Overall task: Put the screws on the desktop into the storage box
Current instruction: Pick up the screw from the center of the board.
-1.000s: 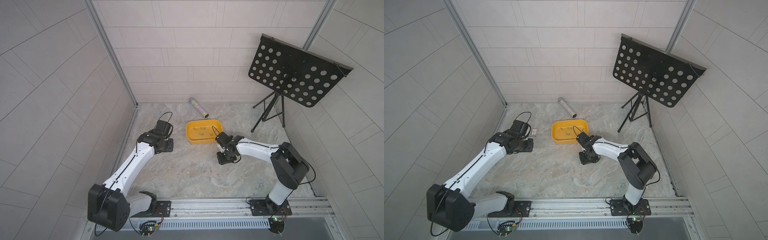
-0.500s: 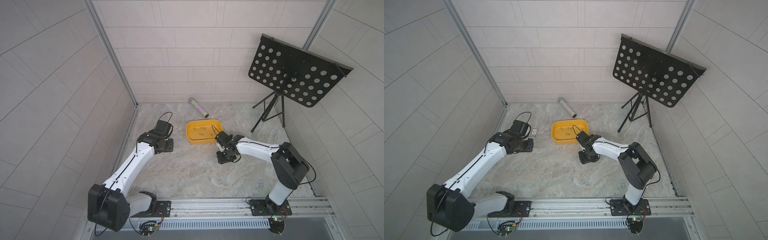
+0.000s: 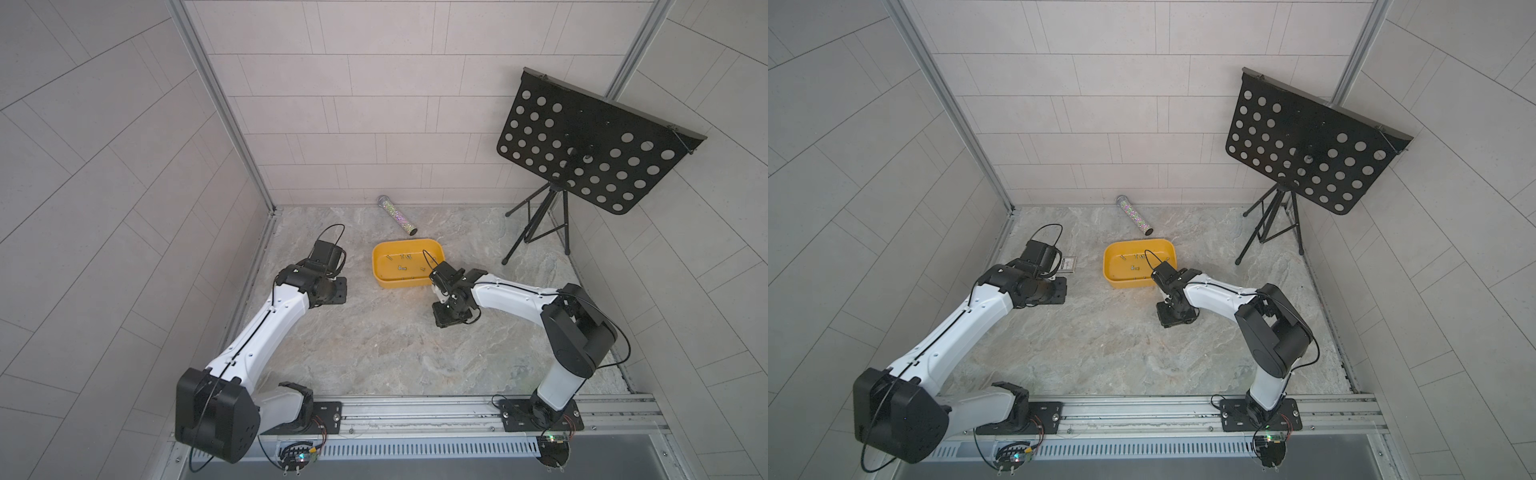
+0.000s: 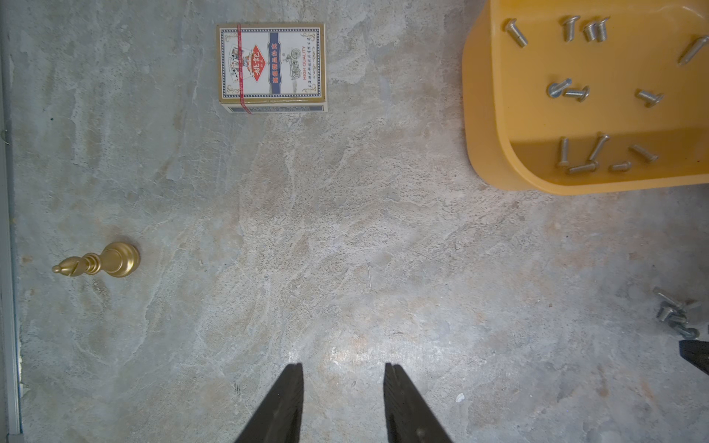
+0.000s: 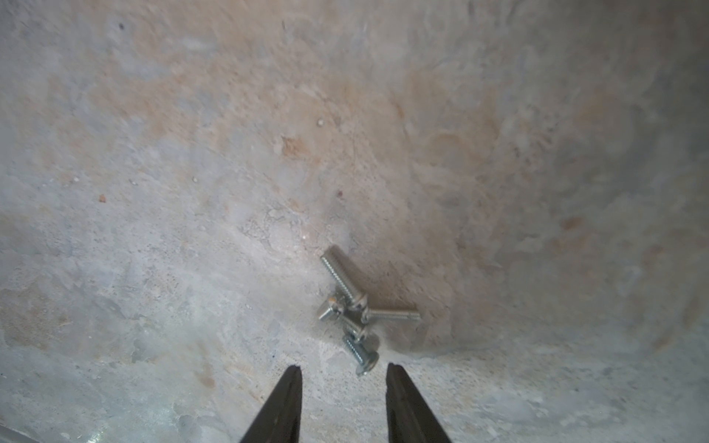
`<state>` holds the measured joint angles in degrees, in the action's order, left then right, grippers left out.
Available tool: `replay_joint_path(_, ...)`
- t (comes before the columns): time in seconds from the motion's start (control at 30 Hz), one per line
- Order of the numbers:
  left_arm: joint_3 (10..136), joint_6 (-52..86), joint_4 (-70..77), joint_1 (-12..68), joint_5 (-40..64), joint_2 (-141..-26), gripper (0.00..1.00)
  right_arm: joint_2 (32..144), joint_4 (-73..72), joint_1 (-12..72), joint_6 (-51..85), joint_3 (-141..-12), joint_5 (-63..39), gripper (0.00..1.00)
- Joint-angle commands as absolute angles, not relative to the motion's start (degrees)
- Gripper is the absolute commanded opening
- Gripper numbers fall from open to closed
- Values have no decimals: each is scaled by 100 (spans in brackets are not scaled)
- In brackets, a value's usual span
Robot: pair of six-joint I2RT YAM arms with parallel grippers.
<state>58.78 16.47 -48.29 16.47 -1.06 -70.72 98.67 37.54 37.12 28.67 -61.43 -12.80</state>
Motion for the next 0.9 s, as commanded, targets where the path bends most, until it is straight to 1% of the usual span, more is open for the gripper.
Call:
replay_joint_path(0.0, 5812, 1596, -4842, 1600, -102, -7054, 43, 9976, 3875, 3753, 2813, -6181, -1251, 41)
replay_joint_path(0.6, 5810, 1592, -4833, 1602, -88, -7049, 43, 10305, 3817, 3754, 2742, -6262, -1395, 41)
replay_joint_path(0.87, 5805, 1591, -4833, 1600, -87, -7051, 43, 10305, 3785, 3810, 2748, -6218, -1485, 36)
